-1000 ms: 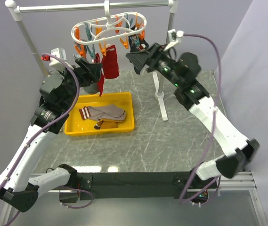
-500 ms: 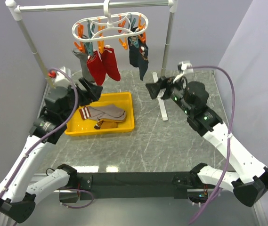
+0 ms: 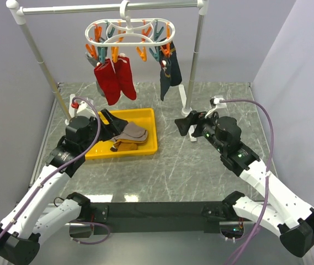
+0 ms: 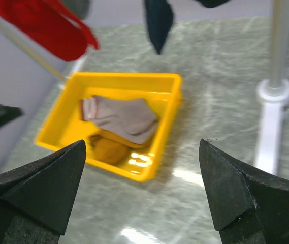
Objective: Clip the socks to the hanger
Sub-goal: Clamp the sock onto the hanger, then open the clamp at the hanger.
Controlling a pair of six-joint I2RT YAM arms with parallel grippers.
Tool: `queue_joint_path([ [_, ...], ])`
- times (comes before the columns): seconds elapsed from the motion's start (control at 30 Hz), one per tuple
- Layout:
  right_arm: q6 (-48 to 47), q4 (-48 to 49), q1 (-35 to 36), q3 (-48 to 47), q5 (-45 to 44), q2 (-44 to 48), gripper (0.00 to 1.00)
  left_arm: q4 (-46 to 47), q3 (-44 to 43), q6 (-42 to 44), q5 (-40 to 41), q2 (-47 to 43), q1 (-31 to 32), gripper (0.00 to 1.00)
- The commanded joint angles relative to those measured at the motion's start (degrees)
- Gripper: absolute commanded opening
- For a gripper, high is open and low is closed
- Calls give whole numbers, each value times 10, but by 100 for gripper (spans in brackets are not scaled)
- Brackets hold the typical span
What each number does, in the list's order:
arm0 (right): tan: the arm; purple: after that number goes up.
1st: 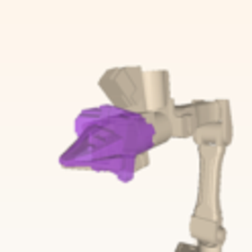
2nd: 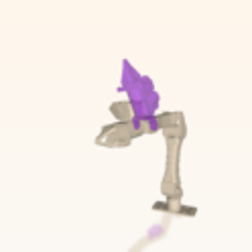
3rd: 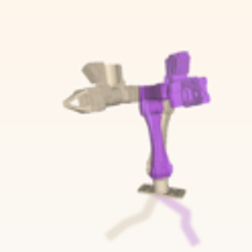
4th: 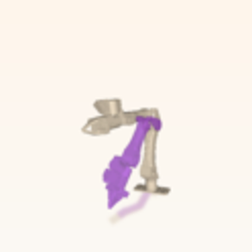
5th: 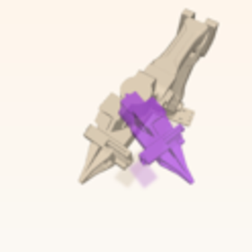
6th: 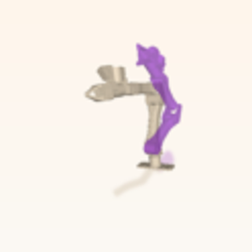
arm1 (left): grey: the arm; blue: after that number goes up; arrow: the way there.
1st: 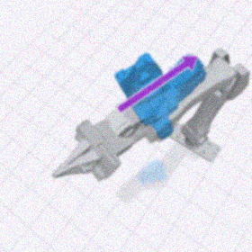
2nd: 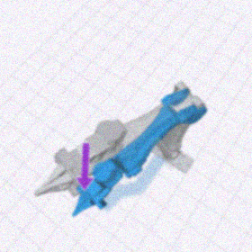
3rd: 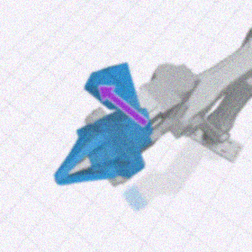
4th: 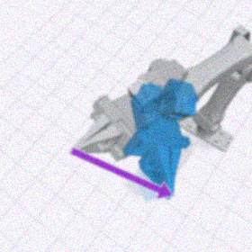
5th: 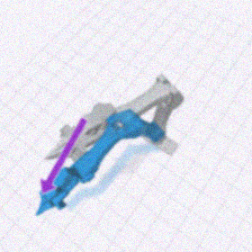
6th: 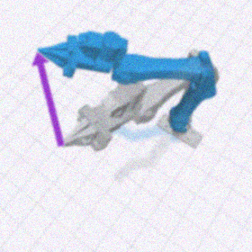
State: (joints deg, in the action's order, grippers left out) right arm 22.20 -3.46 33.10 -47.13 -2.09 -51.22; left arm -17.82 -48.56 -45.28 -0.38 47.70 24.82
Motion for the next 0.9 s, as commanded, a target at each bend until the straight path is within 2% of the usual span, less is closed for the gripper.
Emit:
queue_joint_path([
  [0.0, 75, 59, -1, -30, 65, 3, 98, 59, -28, 0, -39, -6, -2, 81],
  [0.07, 114, 79, -1, -38, 67, -16, 98, 65, -32, 13, -45, 3, -2, 81],
  [0.23, 107, 59, 16, -74, 39, -61, 97, 59, -36, 26, -52, 34, -2, 78],
  [0.4, 21, 63, 37, -88, -6, -85, 97, 95, -15, 33, -31, 24, -2, 77],
  [0.5, -13, 70, 37, -84, -24, -95, 97, 109, -14, 69, -35, 21, -2, 77],
  [0.6, -31, 82, 37, -90, -29, -105, 98, 78, -26, 101, 2, 33, -2, 79],
  [0.7, -43, 51, 36, -126, -27, -129, 100, 52, -44, 103, 33, 56, -2, 83],
  [0.73, -38, 17, 37, -139, -34, -143, 100, 48, -46, 93, 33, 63, -2, 83],
  [0.87, -24, -25, 36, -166, -33, -161, 100, 38, -44, 64, 26, 86, -4, 84],
])
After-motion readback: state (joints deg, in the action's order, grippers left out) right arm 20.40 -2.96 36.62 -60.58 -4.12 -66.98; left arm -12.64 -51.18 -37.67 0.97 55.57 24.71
